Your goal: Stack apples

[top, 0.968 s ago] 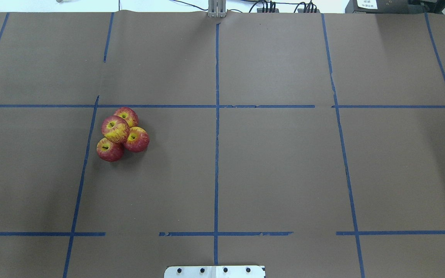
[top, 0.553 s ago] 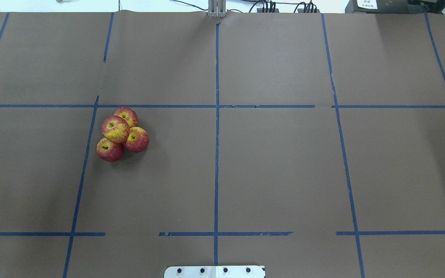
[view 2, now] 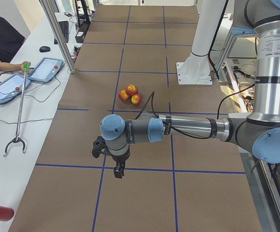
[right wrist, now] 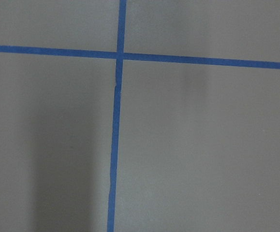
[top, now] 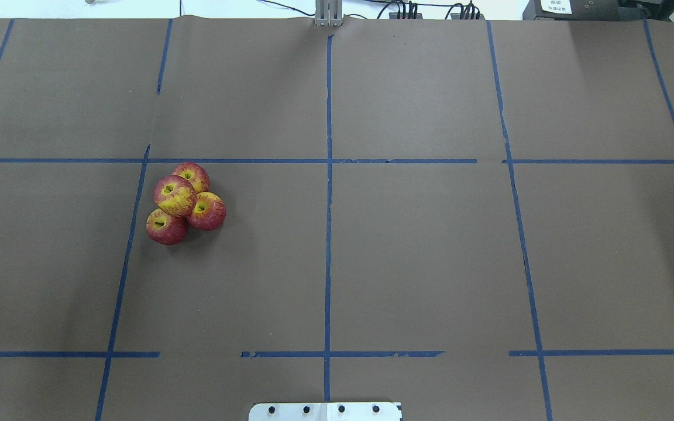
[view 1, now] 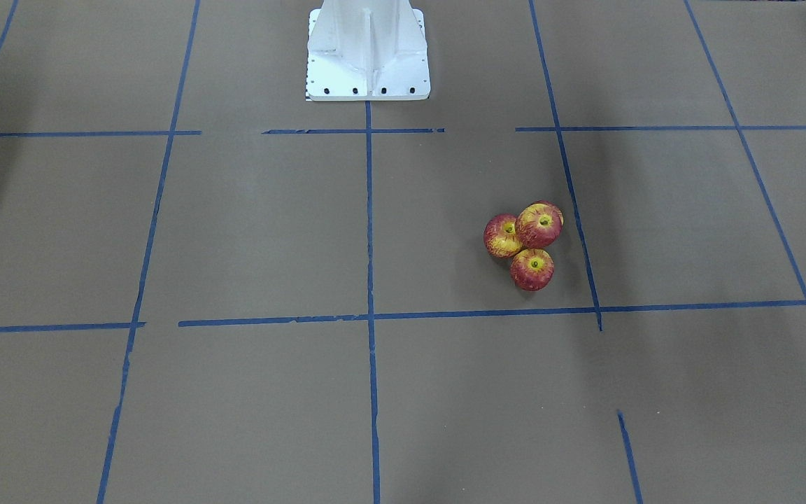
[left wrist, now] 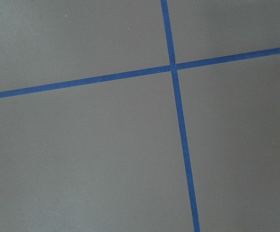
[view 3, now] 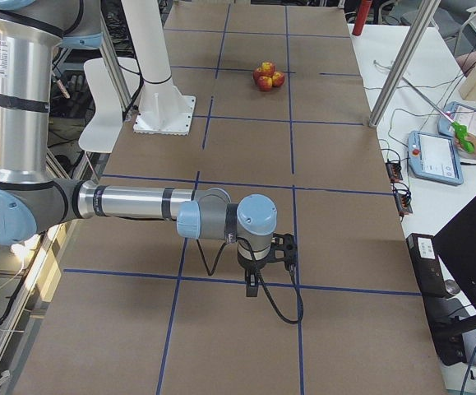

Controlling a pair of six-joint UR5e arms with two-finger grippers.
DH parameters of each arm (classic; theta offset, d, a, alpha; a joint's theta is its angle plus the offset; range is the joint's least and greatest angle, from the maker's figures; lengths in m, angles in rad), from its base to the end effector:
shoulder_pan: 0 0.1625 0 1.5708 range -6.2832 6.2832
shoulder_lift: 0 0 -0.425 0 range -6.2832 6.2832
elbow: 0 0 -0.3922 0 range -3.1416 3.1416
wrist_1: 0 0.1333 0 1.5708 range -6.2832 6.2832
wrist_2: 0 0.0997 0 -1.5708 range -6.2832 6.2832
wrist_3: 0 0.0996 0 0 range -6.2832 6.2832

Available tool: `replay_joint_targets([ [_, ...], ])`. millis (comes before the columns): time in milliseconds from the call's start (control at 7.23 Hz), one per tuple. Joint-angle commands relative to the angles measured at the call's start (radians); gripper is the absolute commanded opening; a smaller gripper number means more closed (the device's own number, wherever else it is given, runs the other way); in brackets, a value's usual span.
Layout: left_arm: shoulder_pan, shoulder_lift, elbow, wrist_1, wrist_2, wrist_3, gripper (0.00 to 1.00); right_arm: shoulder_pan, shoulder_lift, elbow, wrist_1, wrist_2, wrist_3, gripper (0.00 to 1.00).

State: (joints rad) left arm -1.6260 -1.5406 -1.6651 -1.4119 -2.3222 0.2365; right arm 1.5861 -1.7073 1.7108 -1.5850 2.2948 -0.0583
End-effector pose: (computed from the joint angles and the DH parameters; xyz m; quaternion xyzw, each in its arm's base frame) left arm -0.0912 -0.4666 0.6441 0.0097 0.3690 0.0668 0.9270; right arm 0.0739 -0.4322 0.6579 0.0080 -0.3541 -0.0182 0.9350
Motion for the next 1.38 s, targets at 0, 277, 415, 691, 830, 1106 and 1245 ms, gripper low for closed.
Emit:
replay_joint_targets([
  [0, -0.006, 0.002, -0.002, -0.002, 0.003, -0.113, 1.0, 0.0, 0.0, 0.0, 0.0, 0.002, 0.0, 1.0],
  [277, -0.005, 0.022, -0.004, -0.015, 0.0, -0.108, 1.0, 0.0, 0.0, 0.0, 0.0, 0.002, 0.0, 1.0],
  [415, -0.005, 0.028, -0.005, -0.018, 0.001, -0.108, 1.0, 0.0, 0.0, 0.0, 0.0, 0.0, 0.0, 1.0],
  [691, -0.006, 0.03, -0.015, -0.016, 0.0, -0.108, 1.0, 0.0, 0.0, 0.0, 0.0, 0.0, 0.0, 1.0],
  [830, -0.006, 0.028, -0.015, -0.016, 0.001, -0.108, 1.0, 0.0, 0.0, 0.0, 0.0, 0.0, 0.0, 1.0],
  [1106, -0.006, 0.028, -0.025, -0.016, 0.0, -0.108, 1.0, 0.0, 0.0, 0.0, 0.0, 0.0, 0.0, 1.0],
  [1245, -0.006, 0.027, -0.022, -0.016, 0.001, -0.109, 1.0, 0.0, 0.0, 0.0, 0.0, 0.0, 0.0, 1.0],
])
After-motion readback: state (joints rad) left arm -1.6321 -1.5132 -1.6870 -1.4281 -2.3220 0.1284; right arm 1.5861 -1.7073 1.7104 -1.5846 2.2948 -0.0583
